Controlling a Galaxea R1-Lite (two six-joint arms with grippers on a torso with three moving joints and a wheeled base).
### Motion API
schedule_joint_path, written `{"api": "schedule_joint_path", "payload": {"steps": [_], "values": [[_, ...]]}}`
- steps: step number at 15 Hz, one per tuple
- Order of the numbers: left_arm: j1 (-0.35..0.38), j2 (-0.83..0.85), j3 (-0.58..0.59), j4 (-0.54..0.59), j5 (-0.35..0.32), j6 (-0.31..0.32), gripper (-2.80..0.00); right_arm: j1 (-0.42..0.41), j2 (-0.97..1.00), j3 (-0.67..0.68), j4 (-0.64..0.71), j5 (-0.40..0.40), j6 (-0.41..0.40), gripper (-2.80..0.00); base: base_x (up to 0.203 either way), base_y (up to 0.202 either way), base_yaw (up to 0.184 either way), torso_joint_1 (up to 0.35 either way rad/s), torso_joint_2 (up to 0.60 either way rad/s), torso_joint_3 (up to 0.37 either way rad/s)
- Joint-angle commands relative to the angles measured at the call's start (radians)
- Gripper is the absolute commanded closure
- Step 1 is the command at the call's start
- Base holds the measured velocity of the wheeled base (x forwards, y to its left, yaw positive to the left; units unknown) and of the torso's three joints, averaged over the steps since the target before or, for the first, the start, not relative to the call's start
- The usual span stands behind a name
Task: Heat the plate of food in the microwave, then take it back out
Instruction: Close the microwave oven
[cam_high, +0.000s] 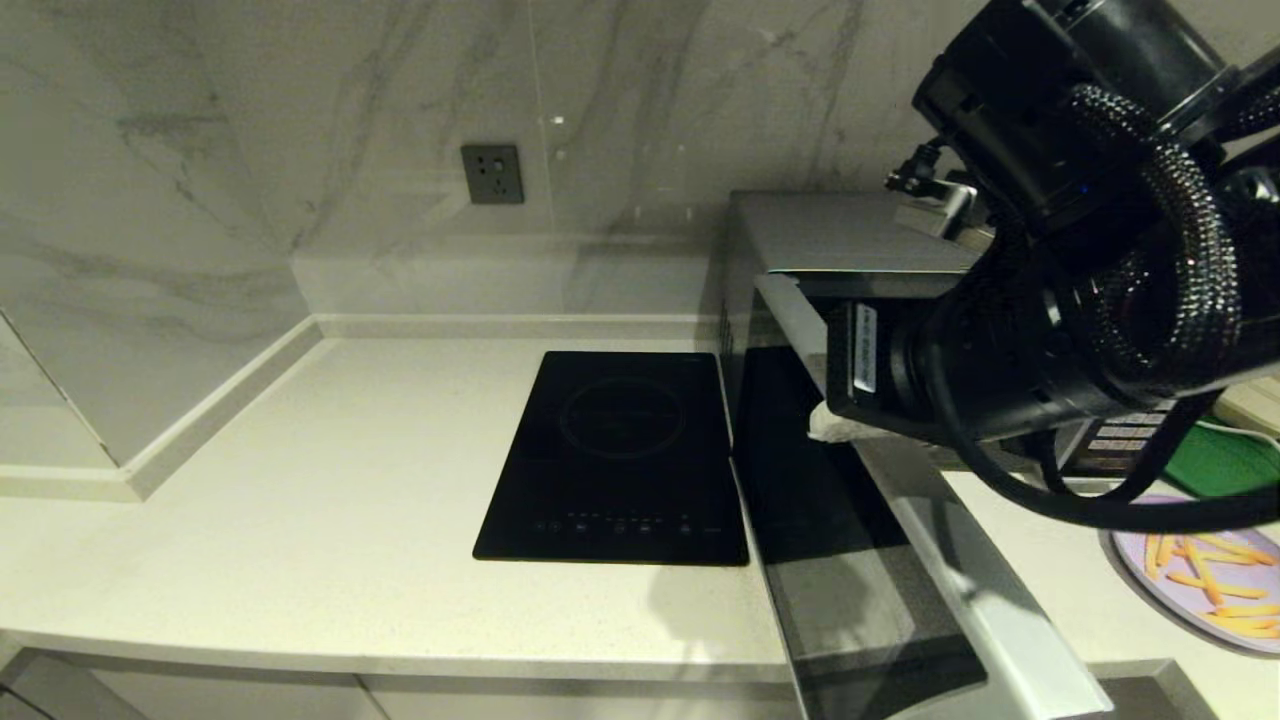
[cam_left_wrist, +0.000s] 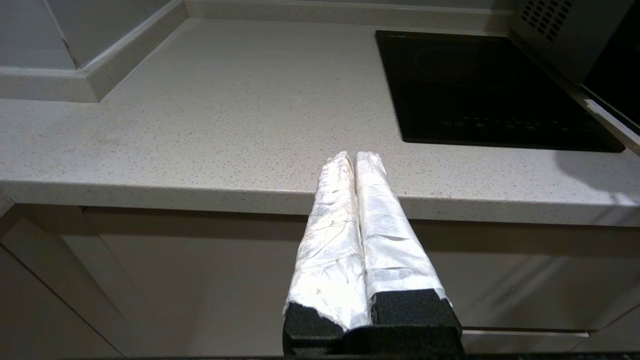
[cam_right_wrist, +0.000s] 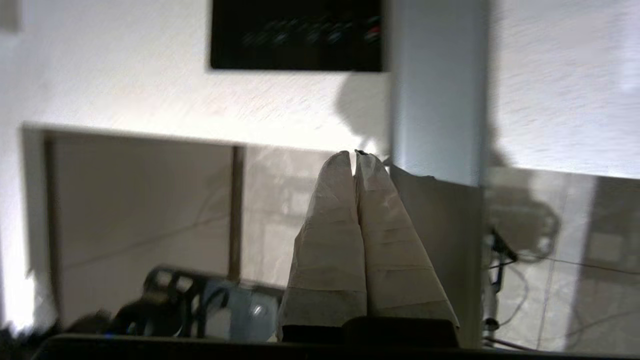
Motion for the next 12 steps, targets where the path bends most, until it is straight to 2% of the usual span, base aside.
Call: {"api": "schedule_joint_path", "payload": {"steps": [1,4,7,9,12], "values": [[0.000,0.000,0.000,-0.001,0.000,-0.001,0.00,-0.033,-0.039,0.045,0.006,-0.070,0.005,0.00,0.000,0.000,0.000,0.000,0.00,0.000],[0.000,0.000,0.000,-0.001,0.000,-0.001,0.00,-0.087,-0.112,0.119,0.006,-0.088,0.038,0.00,0.000,0.000,0.000,0.000,0.00,0.000],[0.000,0.000,0.000,-0.001,0.000,-0.001,0.00,-0.193,-0.169,0.194,0.004,-0.098,0.057,0.00,0.000,0.000,0.000,0.000,0.00,0.000],[0.000,0.000,0.000,-0.001,0.000,-0.001,0.00,-0.255,-0.209,0.246,0.002,-0.136,0.073,0.00,0.000,0.000,0.000,0.000,0.00,0.000],[0.000,0.000,0.000,-0.001,0.000,-0.001,0.00,-0.286,-0.267,0.308,0.003,-0.145,0.132,0.00,0.000,0.000,0.000,0.000,0.00,0.000]]}}
